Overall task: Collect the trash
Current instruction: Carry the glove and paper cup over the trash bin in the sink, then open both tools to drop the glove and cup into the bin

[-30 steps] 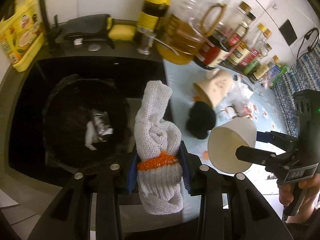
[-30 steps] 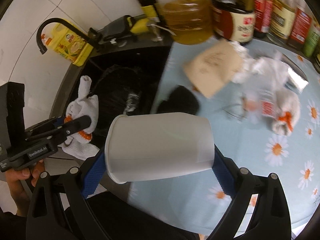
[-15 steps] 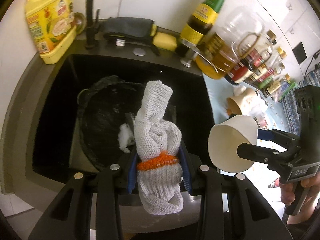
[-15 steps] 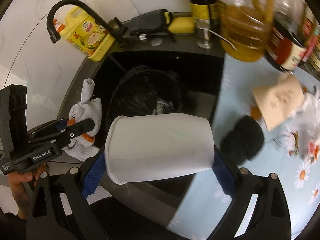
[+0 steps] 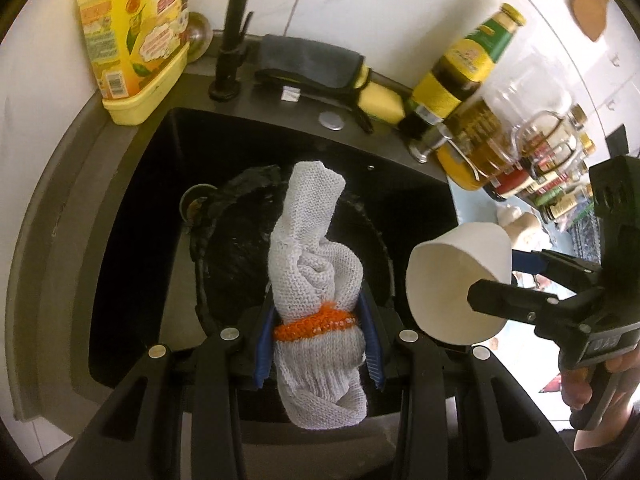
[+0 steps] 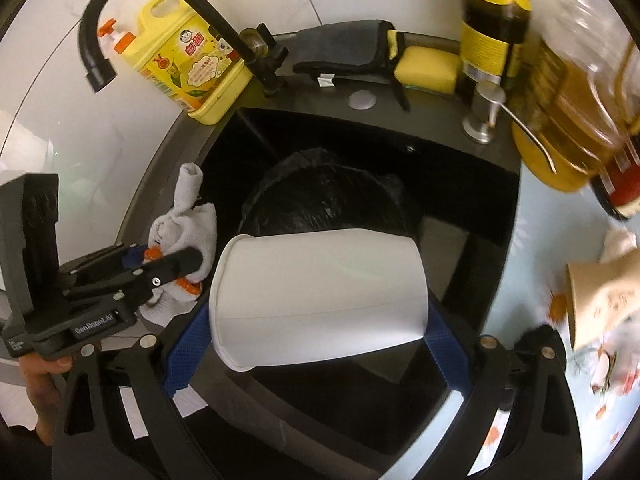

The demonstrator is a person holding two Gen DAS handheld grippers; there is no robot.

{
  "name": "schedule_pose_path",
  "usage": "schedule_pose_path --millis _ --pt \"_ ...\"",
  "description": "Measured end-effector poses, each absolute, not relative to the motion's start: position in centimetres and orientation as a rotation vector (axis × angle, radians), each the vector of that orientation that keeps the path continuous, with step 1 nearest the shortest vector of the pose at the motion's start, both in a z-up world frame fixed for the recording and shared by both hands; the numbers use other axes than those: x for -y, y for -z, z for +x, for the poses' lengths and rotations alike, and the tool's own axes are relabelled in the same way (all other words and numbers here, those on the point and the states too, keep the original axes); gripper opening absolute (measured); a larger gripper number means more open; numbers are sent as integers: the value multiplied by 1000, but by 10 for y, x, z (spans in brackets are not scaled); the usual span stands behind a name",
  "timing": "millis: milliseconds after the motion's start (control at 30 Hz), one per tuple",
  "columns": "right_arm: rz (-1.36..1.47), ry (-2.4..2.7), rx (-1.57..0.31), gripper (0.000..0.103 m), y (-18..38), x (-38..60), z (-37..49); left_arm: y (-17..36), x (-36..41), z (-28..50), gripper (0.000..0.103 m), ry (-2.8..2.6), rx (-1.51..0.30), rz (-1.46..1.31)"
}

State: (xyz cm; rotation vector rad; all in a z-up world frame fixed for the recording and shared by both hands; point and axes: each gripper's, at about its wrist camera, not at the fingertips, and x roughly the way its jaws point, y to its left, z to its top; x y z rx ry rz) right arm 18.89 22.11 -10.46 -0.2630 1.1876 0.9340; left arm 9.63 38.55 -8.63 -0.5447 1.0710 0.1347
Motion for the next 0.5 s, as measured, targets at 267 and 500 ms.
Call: schedule_pose_path --millis 267,500 --pt "-308 -948 -1222 94 117 -249 208 102 -404 107 35 -144 -1086 -606" --pt "-326 -971 -1232 94 122 -262 211 108 -412 110 36 -150 -1095 -626"
